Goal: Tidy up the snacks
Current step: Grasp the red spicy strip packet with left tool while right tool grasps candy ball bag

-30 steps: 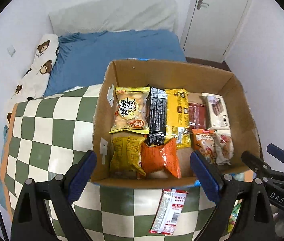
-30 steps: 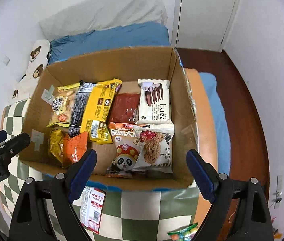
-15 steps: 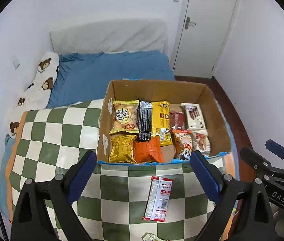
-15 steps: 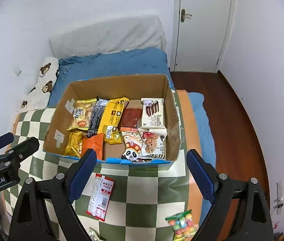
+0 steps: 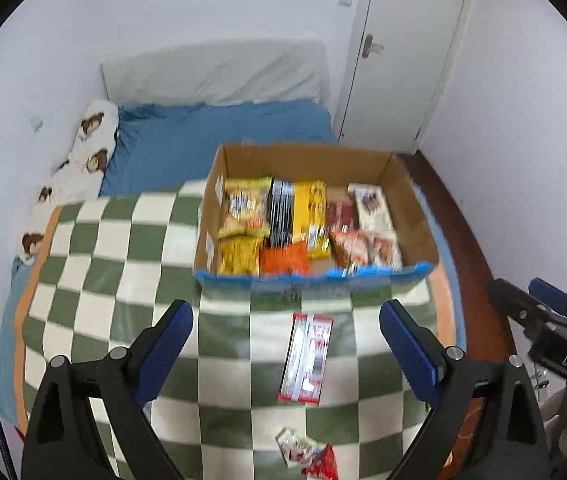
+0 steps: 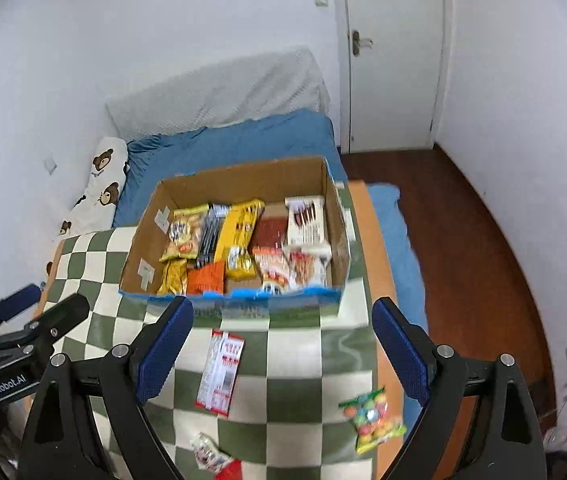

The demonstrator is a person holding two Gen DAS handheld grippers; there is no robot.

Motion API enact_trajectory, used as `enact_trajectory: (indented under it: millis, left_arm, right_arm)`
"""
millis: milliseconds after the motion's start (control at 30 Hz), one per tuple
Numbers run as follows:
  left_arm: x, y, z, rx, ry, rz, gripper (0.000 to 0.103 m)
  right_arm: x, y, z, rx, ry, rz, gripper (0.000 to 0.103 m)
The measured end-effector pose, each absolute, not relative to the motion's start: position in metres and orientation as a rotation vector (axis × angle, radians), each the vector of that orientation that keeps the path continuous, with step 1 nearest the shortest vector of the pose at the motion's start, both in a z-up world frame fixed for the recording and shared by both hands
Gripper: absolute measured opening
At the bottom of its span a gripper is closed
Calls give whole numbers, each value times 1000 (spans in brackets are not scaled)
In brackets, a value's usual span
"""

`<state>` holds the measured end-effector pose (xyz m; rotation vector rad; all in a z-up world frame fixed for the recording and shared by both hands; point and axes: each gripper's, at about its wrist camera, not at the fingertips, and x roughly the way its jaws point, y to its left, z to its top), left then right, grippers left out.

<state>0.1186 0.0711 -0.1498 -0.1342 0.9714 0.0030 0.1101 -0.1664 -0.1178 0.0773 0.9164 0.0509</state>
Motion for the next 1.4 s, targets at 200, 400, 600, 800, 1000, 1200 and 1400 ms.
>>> enact_trajectory:
  millis: [200,400,600,800,1000,1200,1400]
  left_arm:
    - [112,61,-219,-94,1146,11,96]
    - [121,40,-291,-1,1298,-1,96]
    - [138,24,-340,25,1410,-38,96]
    - [154,14,-362,-7,1459,-67,96]
    - [174,7,-377,-15,1484,-74,96]
    - [182,14,-390,-73,1488,-77,75]
    - [153,37,-391,-130,1472,-32,52]
  right_arm:
    - [94,-228,-200,322,1115,-55,93]
    - [100,-266,-283,175,1263,-136,93]
    - [112,-283,-361,157,1381,-117,93]
    - [106,-271,-387,247,1421,-164,66]
    - [104,-240,-388,354,1432,-73,63]
    - [107,-230,-392,371,1462,-37,67]
    - [105,-205,-402,234,1463,-50,67]
